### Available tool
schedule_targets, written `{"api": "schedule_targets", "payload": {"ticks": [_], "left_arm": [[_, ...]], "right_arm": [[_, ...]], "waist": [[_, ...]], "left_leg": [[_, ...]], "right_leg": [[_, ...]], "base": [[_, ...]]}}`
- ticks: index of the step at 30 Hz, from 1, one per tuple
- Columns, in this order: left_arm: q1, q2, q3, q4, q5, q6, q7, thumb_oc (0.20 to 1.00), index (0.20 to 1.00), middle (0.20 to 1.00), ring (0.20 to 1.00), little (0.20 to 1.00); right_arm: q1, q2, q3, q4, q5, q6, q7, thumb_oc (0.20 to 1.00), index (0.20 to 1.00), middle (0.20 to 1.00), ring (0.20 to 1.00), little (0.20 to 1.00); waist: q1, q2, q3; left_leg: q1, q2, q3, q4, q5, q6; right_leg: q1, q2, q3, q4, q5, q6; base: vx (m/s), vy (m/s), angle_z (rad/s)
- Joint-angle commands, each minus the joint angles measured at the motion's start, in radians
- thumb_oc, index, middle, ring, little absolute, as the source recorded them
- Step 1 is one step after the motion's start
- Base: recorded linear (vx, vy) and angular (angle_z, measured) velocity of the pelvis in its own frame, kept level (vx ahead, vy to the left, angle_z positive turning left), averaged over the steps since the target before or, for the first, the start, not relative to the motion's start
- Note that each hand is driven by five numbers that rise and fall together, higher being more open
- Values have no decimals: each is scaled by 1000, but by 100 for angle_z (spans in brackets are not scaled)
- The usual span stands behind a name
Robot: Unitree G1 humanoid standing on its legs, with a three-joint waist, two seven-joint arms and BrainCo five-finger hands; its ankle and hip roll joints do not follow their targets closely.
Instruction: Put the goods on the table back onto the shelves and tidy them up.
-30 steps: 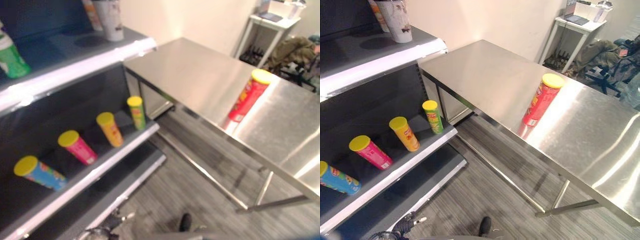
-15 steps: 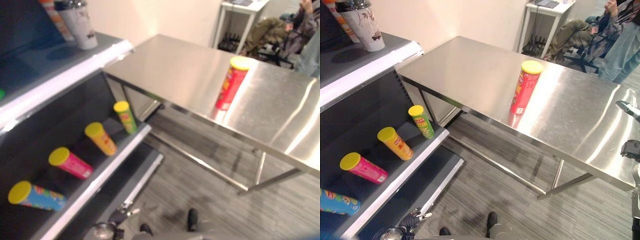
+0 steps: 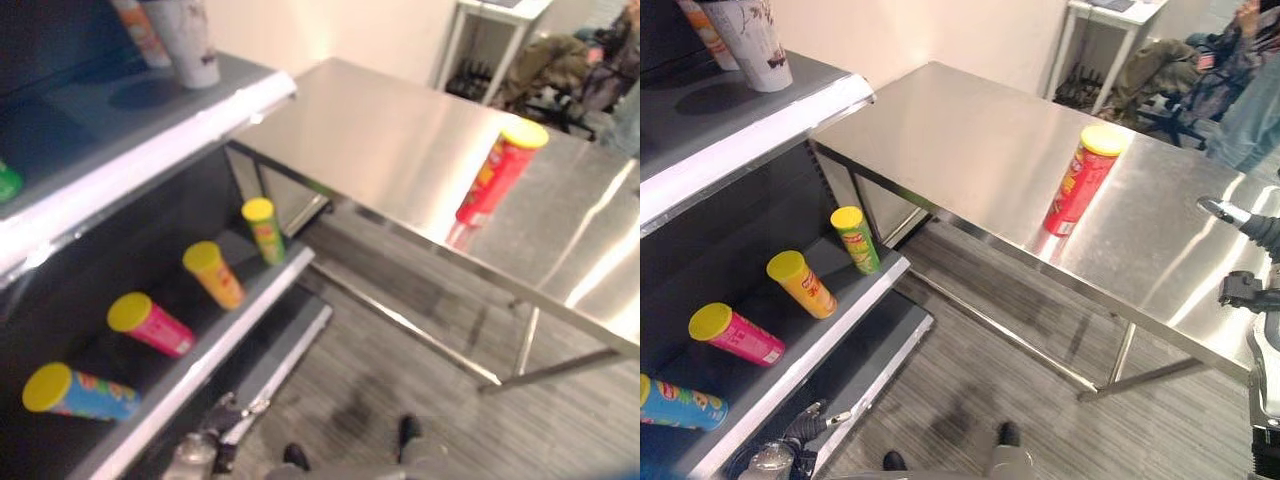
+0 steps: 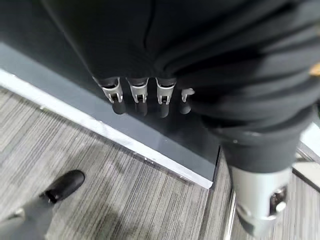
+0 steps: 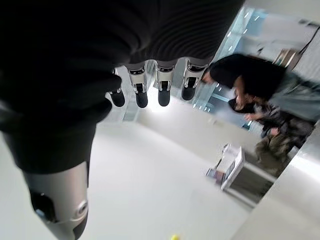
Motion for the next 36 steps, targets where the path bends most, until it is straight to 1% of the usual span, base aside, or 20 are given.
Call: {"api": "schedule_targets", "payload": {"ticks": [1, 3, 6, 8, 9, 12, 13, 15, 16, 17, 22, 25, 26, 29, 32, 36], "left_arm": [[-42, 6, 1, 19, 19, -23, 7, 1000, 1000, 1000, 1000, 1000], [-26, -5, 2, 23, 20, -25, 4, 1000, 1000, 1000, 1000, 1000], [-3, -20, 7, 34, 22, -20, -4, 1000, 1000, 1000, 1000, 1000], [9, -29, 6, 42, 23, -17, -9, 1000, 1000, 1000, 1000, 1000], [9, -29, 7, 41, 23, -17, -9, 1000, 1000, 1000, 1000, 1000], [16, -32, -3, 45, 22, -14, -19, 1000, 1000, 1000, 1000, 1000], [16, -32, -3, 45, 22, -14, -19, 1000, 1000, 1000, 1000, 1000], [23, -27, -3, 42, 19, -15, -22, 1000, 1000, 1000, 1000, 1000], [23, -26, -2, 41, 19, -15, -23, 1000, 1000, 1000, 1000, 1000], [29, -19, 0, 37, 21, -13, -29, 1000, 1000, 1000, 1000, 1000], [34, -10, -1, 31, 23, -12, -37, 1000, 1000, 1000, 1000, 1000], [36, -12, -8, 33, 26, -15, -38, 1000, 1000, 1000, 1000, 1000], [36, -12, -8, 33, 26, -15, -38, 1000, 1000, 1000, 1000, 1000], [26, -21, -21, 38, 37, -22, -32, 1000, 1000, 1000, 1000, 1000], [26, -23, -22, 39, 40, -24, -30, 1000, 1000, 1000, 1000, 1000], [26, -19, -27, 45, 43, -24, -28, 1000, 1000, 1000, 1000, 1000]], "right_arm": [[-46, -42, -67, -18, -33, -31, -27, 1000, 1000, 1000, 1000, 1000], [-33, -39, -103, -44, -28, -40, -29, 1000, 1000, 1000, 1000, 1000], [-31, -51, -95, -42, -23, -40, -16, 1000, 1000, 1000, 1000, 1000], [-33, -59, -82, -35, -14, -35, -3, 1000, 1000, 1000, 1000, 1000], [-35, -60, -82, -34, -13, -35, -3, 1000, 1000, 1000, 1000, 1000], [-56, -85, -23, -10, 68, -35, 52, 1000, 1000, 1000, 1000, 1000], [-58, -86, -22, -8, 69, -36, 52, 1000, 1000, 1000, 1000, 1000], [-62, -82, 9, -15, 143, -39, 106, 1000, 1000, 1000, 1000, 1000], [-62, -82, 9, -14, 144, -40, 106, 1000, 1000, 1000, 1000, 1000], [-60, -101, 26, 7, 160, -35, 123, 1000, 1000, 1000, 1000, 1000], [-84, -163, 86, 65, 134, -14, 156, 1000, 1000, 1000, 1000, 1000], [-99, -206, 112, 105, 81, -9, 153, 1000, 1000, 1000, 1000, 1000], [-100, -207, 113, 106, 80, -10, 152, 1000, 1000, 1000, 1000, 1000], [-107, -263, 145, 149, -27, 6, 147, 1000, 1000, 1000, 1000, 1000], [-112, -268, 152, 160, -34, 7, 145, 1000, 1000, 1000, 1000, 1000], [-136, -283, 184, 200, -45, 16, 148, 1000, 1000, 1000, 1000, 1000]], "waist": [[26, 15, -29], [32, 13, -44], [42, 18, -52], [48, 21, -50], [48, 21, -50], [60, 25, -47], [59, 26, -47], [64, 27, -42], [64, 26, -43], [68, 26, -43], [78, 24, -44], [84, 24, -43], [84, 24, -43], [95, 25, -40], [96, 26, -40], [109, 23, -40]], "left_leg": [[35, 25, 74, 2, -69, -41], [34, 41, 75, 9, -59, -56], [40, 54, 74, 13, -53, -66], [47, 62, 72, 19, -55, -72], [44, 62, 72, 20, -51, -71], [45, 74, 74, 38, -49, -82], [45, 74, 74, 39, -50, -82], [52, 80, 75, 42, -51, -88], [49, 79, 75, 41, -48, -87], [55, 82, 75, 43, -50, -90], [64, 83, 78, 42, -49, -92], [68, 84, 75, 40, -49, -92], [69, 84, 75, 40, -49, -92], [67, 80, 66, 31, -45, -89], [67, 79, 65, 29, -44, -88], [68, 76, 55, 23, -42, -86]], "right_leg": [[-62, 21, -19, 92, -77, 15], [-21, 37, -61, 57, -69, 11], [21, 51, -94, 34, -79, 3], [42, 58, -107, 33, -92, -1], [40, 58, -108, 32, -90, -3], [65, 70, -127, 31, -108, -17], [65, 71, -127, 30, -108, -17], [80, 74, -134, 31, -117, -21], [78, 74, -134, 30, -114, -22], [88, 77, -138, 32, -121, -23], [101, 81, -145, 33, -125, -27], [106, 82, -149, 32, -127, -28], [106, 82, -149, 32, -127, -28], [108, 80, -156, 32, -126, -27], [108, 80, -158, 32, -125, -27], [110, 77, -162, 33, -124, -26]], "base": [[123, -146, 50], [127, -155, 21], [68, -99, 14], [47, -63, 5], [44, -63, 9], [32, -54, 8], [32, -33, 8], [21, -26, 8], [17, -32, 9], [9, -25, 8], [7, -15, 6], [0, 0, 0], [0, 0, 0], [0, 0, 0], [0, 1, 1], [1, 0, 1]]}}
